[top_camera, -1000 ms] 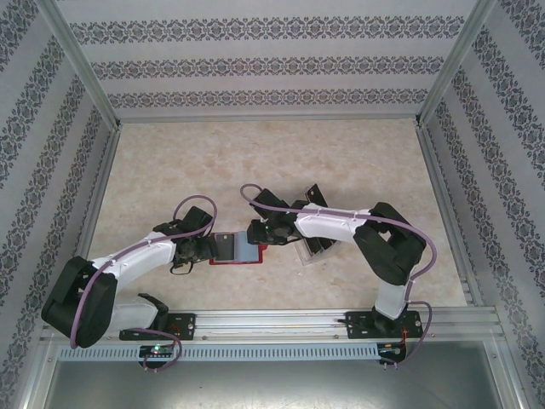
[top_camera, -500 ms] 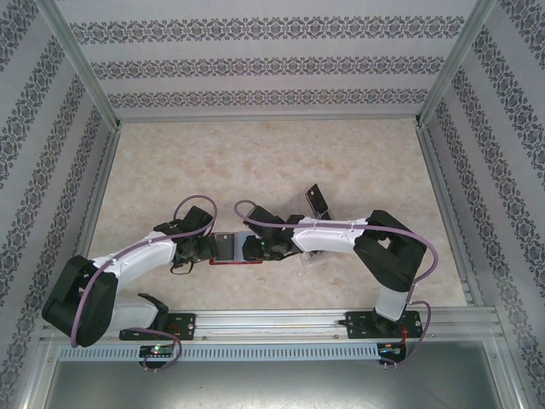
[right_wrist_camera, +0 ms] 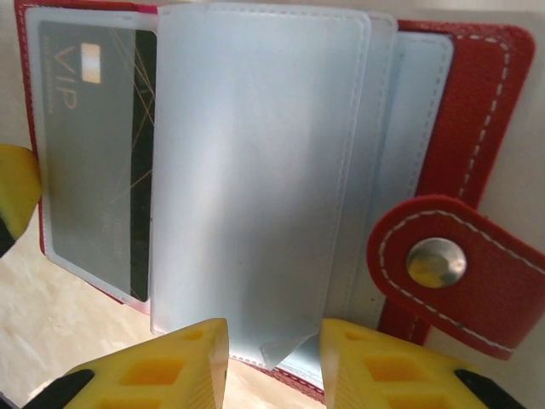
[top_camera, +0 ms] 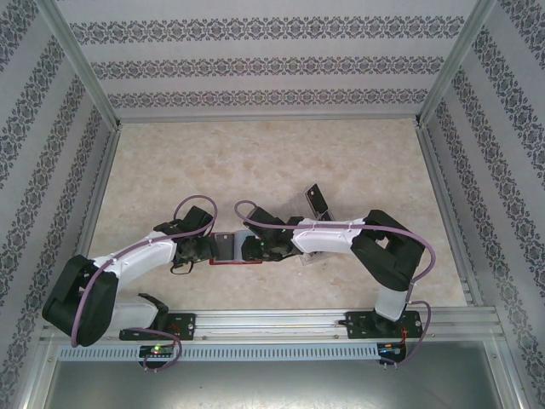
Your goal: Put the credit cards into the card holder
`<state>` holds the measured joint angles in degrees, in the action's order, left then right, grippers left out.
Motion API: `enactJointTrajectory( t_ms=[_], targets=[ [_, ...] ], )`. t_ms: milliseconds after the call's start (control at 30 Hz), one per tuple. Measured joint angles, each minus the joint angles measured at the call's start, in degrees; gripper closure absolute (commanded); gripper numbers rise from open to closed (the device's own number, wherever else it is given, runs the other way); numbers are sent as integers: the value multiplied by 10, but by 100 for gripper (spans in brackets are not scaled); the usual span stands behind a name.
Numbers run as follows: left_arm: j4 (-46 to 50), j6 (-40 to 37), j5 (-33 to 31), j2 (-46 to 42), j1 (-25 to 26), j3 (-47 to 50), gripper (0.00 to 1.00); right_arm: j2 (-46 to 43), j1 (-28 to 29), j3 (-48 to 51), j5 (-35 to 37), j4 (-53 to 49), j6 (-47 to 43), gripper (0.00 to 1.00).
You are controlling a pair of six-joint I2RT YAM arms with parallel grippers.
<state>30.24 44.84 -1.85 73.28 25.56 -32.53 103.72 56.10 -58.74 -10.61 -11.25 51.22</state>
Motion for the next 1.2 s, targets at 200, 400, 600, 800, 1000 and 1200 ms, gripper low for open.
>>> enactJointTrajectory(
  t_ms=[200, 400, 600, 800, 1000, 1200],
  targets=[
    [0, 0, 0, 0, 0, 0, 18, 10, -5, 0, -18, 34, 12, 65],
    [0, 0, 0, 0, 0, 0, 18, 35, -5, -22, -35, 52, 16, 65],
    [0, 4, 2, -10, 0, 0, 17, 40, -5, -38, -39, 53, 16, 65],
    [19, 17, 4, -85, -4, -2, 16, 43, -5, -72, -41, 47, 15, 65],
    [60, 22, -18, -176, -54, -29, 15, 71, -3, -118, -50, 40, 14, 65],
    [88, 21, -27, -214, -97, -52, 15, 120, 12, -164, -61, 24, 11, 65]
  ],
)
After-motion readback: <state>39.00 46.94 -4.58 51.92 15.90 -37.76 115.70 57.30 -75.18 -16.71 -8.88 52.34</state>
